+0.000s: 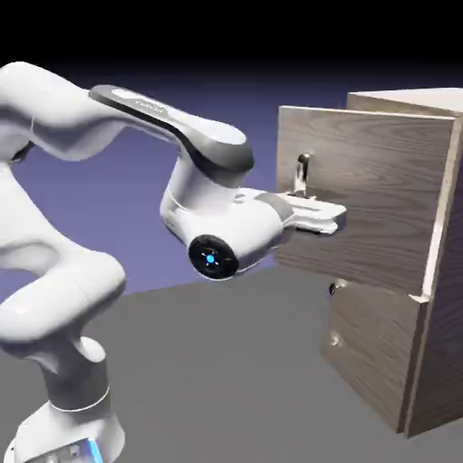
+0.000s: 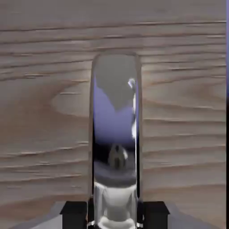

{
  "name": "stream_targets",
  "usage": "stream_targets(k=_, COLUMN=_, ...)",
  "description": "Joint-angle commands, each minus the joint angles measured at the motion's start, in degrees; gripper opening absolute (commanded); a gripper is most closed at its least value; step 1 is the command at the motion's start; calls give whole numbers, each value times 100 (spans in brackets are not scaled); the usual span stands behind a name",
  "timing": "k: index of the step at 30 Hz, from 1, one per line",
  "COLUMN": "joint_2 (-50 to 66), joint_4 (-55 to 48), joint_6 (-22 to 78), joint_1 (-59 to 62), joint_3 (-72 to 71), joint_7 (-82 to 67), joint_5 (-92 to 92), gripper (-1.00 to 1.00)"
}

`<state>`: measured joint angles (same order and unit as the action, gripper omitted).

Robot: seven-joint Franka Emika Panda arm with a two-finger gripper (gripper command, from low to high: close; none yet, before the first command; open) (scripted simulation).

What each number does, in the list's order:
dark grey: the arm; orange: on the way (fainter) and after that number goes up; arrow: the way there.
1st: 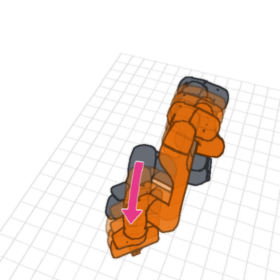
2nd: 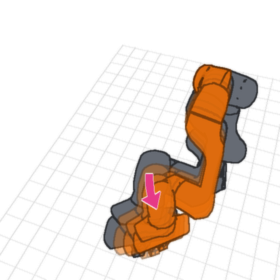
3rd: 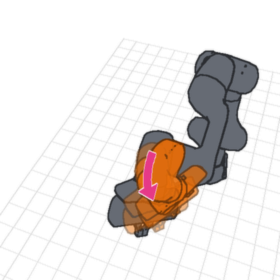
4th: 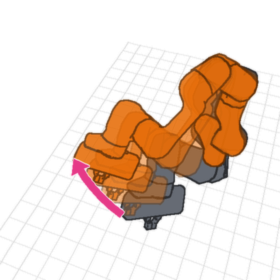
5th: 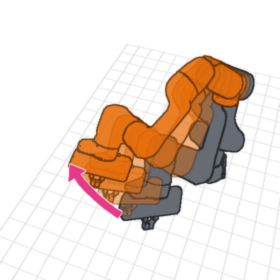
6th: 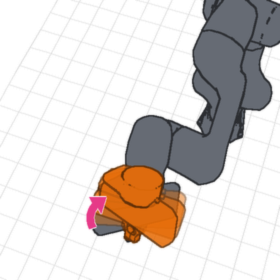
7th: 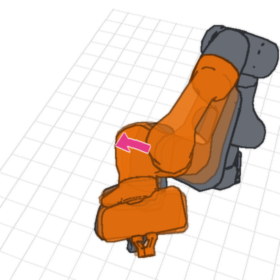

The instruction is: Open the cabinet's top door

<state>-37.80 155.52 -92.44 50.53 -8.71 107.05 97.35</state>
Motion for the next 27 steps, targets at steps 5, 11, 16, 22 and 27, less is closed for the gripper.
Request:
stream_targets(k=5, joint_2=932, joint_4=-698, joint_6=1250, joint_1=222, joint_3=629, joint_7=-266, joint_5=-1191, gripper=-100)
stream_targets(k=11, joint_2=2175, joint_4=-1862, joint_6=2565, joint_1=344, joint_3=1092, joint_7=-599, joint_5=-2292, gripper=-100)
stream_targets(k=16, joint_2=3121, joint_4=-2900, joint_6=3471, joint_1=388, joint_3=1267, joint_7=-824, joint_5=-2921, gripper=-100)
stream_targets(k=22, joint_2=4135, joint_4=-4146, joint_6=4386, joint_1=433, joint_3=1317, joint_7=-1021, joint_5=-3451, gripper=-100)
stream_targets(k=27, joint_2=4904, joint_4=-5178, joint_6=5044, joint_1=475, joint_3=1274, joint_7=-1115, joint_5=-3762, gripper=-100)
